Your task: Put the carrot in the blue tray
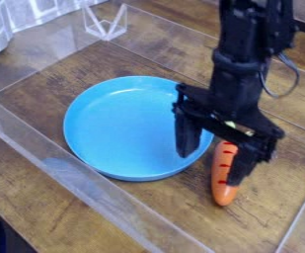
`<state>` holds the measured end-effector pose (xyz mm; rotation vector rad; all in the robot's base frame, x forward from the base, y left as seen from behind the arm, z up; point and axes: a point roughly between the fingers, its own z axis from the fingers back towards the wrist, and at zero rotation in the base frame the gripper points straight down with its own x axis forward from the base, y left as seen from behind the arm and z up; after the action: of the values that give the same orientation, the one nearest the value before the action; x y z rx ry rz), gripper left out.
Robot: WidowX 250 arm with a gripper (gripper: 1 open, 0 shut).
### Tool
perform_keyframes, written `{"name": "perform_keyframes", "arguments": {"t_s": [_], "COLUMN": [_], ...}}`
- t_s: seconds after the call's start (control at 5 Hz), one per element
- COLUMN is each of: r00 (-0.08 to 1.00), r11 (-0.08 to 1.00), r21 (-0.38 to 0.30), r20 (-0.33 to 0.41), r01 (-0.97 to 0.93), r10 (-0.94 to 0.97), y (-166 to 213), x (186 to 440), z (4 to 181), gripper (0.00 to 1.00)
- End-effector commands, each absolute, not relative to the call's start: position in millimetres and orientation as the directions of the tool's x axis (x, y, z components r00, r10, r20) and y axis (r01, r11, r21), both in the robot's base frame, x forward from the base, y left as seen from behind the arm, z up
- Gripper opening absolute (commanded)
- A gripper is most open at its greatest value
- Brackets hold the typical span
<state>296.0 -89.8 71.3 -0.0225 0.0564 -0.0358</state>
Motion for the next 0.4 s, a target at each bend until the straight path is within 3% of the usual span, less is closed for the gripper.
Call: {"name": "perform_keyframes", "arguments": {"t_s": [0.0,0.2], "r00": [0.999,0.998], "r11": [0.998,0.997], "r21": [-0.043,-0.051], "r20": [0.013,0.023], "r01": [0.050,0.057], "r10": [-0.049,-0.056], "y": [-104.3,-111.6], "x": [302.1,303.0], "z": [80.7,79.5], "gripper": [1.00,1.00]}}
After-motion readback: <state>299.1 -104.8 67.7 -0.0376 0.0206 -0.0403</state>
